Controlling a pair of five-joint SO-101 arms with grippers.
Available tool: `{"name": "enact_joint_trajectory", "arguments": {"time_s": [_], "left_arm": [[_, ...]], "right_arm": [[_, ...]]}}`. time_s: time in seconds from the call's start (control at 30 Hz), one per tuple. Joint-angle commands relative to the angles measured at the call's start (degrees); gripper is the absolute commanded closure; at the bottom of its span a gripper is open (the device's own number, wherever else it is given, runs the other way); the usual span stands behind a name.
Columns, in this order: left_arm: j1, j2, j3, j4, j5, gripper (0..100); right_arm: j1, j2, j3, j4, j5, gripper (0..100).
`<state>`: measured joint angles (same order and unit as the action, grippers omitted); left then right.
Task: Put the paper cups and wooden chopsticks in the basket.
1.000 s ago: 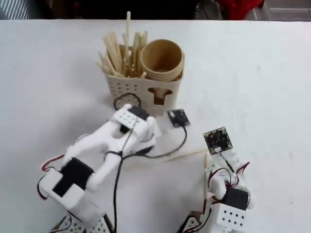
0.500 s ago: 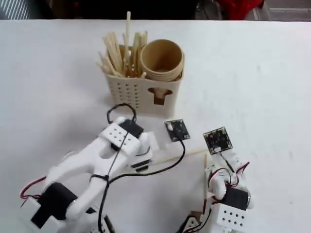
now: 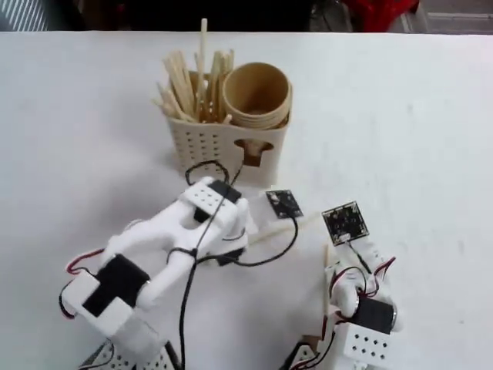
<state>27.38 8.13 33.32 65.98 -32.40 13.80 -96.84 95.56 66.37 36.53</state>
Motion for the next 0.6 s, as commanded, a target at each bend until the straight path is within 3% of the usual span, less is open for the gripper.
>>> {"name": "enact_joint_trajectory", "arguments": {"time_s": [0.0, 0.17, 0.33, 0.57], "left_arm": [[-9.2, 0.6, -3.2, 2.8, -3.5, 98], [-16.6, -2.6, -3.2, 6.1, -11.4, 98], [-18.2, -4.4, -2.7, 10.5, -18.1, 98], [-17.6, -4.5, -5.0, 10.5, -18.4, 85]], "right_arm": [[0.2, -0.4, -0.2, -1.0, 0.4, 91.2], [0.2, -0.4, -0.2, -1.0, 0.4, 91.2], [0.2, -0.4, -0.2, -1.0, 0.4, 91.2], [0.2, -0.4, -0.2, -1.0, 0.4, 91.3]]}}
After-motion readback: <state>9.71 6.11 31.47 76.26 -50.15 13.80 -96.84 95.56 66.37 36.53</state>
